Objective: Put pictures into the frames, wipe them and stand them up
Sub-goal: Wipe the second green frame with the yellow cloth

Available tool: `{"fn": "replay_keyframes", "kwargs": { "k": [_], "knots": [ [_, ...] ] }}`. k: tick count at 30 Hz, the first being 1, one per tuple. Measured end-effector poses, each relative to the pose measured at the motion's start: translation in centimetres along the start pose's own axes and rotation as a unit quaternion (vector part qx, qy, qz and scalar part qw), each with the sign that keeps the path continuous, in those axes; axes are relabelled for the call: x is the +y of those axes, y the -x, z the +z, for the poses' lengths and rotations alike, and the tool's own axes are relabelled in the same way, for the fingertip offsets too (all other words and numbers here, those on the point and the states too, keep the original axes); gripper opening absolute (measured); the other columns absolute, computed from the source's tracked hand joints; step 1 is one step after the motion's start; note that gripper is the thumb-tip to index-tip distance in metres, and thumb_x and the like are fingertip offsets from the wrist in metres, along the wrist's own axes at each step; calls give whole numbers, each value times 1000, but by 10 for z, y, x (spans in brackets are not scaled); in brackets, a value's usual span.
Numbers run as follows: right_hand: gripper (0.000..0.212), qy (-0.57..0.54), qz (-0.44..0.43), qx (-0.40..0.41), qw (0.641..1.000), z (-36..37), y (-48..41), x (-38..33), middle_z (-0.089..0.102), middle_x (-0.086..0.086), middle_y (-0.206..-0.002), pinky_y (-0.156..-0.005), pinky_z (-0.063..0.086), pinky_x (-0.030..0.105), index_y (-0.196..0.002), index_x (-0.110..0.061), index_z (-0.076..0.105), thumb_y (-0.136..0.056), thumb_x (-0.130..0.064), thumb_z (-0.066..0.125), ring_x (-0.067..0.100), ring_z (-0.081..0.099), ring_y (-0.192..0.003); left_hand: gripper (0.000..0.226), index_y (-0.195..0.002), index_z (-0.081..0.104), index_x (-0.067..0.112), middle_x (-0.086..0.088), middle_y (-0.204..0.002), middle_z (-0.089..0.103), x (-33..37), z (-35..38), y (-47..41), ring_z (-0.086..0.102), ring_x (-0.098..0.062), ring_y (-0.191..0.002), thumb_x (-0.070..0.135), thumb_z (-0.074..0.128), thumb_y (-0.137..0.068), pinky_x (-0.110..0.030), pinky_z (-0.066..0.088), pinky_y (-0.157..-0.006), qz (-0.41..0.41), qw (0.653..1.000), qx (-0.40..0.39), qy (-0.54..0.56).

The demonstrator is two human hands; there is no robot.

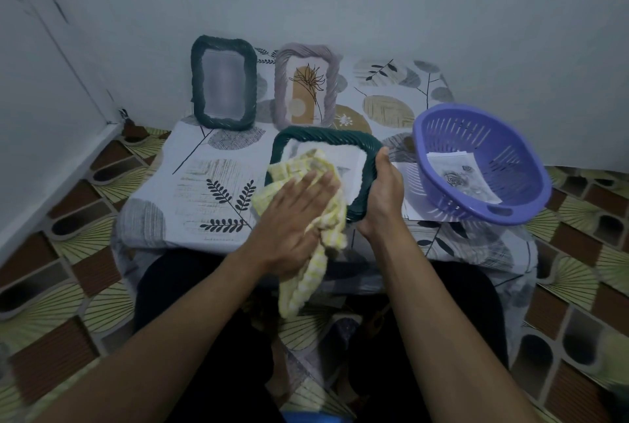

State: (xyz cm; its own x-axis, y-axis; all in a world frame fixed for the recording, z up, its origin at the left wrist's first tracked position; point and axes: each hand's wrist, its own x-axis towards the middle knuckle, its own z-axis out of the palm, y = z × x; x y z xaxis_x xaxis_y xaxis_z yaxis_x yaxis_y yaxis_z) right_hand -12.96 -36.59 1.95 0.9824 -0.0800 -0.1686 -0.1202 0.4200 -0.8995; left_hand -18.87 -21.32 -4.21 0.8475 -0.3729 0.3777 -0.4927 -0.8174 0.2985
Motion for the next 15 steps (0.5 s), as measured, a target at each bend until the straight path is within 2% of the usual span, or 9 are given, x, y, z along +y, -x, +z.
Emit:
{"fn": "replay_keyframes", "kwargs": {
  "k": [4, 6, 9, 11, 13, 14, 15],
  "knots": [
    [50, -44, 24, -21, 999, -6, -1, -1, 70, 21, -116, -81, 60, 52, -127, -1, 59, -108, -40, 36, 38, 70, -103, 67, -158, -4, 29, 8, -165, -14, -33, -13, 0, -17, -17, -152, 45, 12, -96, -50, -4, -123, -158, 987, 22, -15],
    [49, -42, 28, -21, 999, -3, -1, 3, 70, 21, -116, -81, 60, 52, -125, -2, 61, -108, -41, 35, 38, 70, -103, 67, -157, -10, 32, 6, -163, -22, -40, -22, -11, -22, -20, -150, 49, 10, -96, -48, -9, -122, -223, 974, 25, -32],
    [48, -32, 30, -26, 999, 6, 5, 8, 71, 21, -115, -86, 58, 52, -121, -4, 63, -108, -41, 34, 38, 69, -104, 71, -157, -14, 24, -3, -163, -23, -35, -30, -33, -21, -23, -151, 51, 9, -95, -45, -10, -122, -286, 957, 37, -17],
    [51, -17, 33, -19, 999, 13, 7, 12, 70, 20, -118, -91, 57, 53, -124, -3, 62, -107, -43, 36, 37, 68, -108, 74, -157, -15, 20, -5, -164, -23, -25, -31, -42, -23, -21, -150, 54, 4, -94, -45, -11, -122, -273, 961, 44, -17],
    [54, -9, 32, -14, 999, 19, 6, 15, 67, 18, -124, -98, 52, 55, -126, -3, 62, -103, -49, 42, 35, 64, -115, 73, -157, -14, 21, -5, -164, -21, -11, -27, -44, -24, -19, -150, 53, 4, -93, -44, -12, -122, -213, 976, 38, -19],
    [55, -3, 33, -16, 999, 19, 4, 16, 68, 16, -122, -98, 52, 53, -122, -3, 64, -102, -50, 44, 33, 65, -115, 71, -157, -11, 22, -4, -165, -19, -3, -24, -43, -22, -18, -150, 50, 7, -94, -44, -11, -123, -173, 984, 31, -13],
    [51, 1, 37, -17, 999, 19, 2, 15, 72, 13, -112, -94, 56, 48, -113, -3, 66, -103, -48, 44, 28, 68, -106, 69, -157, -7, 23, -2, -165, -15, 3, -21, -41, -20, -18, -151, 47, 11, -95, -43, -9, -123, -131, 991, 25, -5]
  ]
}}
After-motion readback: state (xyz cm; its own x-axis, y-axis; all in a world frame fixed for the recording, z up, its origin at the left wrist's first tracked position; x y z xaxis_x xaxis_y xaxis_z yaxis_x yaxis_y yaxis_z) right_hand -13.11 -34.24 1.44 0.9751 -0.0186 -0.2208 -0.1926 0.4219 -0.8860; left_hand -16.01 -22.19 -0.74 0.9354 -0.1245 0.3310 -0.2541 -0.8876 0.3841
